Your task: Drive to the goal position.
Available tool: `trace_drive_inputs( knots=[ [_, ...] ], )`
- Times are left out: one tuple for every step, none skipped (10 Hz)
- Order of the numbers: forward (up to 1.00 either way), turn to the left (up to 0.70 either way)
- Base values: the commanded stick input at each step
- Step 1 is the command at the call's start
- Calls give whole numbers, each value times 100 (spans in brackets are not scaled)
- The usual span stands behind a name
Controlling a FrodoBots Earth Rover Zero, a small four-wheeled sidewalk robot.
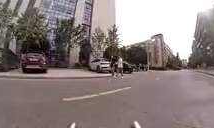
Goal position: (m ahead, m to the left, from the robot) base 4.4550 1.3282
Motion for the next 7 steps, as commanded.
trace_drive_inputs(
  knots=[
    [70, 0],
    [70, 0],
    [70, 0],
    [70, 0],
    [70, 0],
    [70, 0],
    [70, 0]
  ],
)
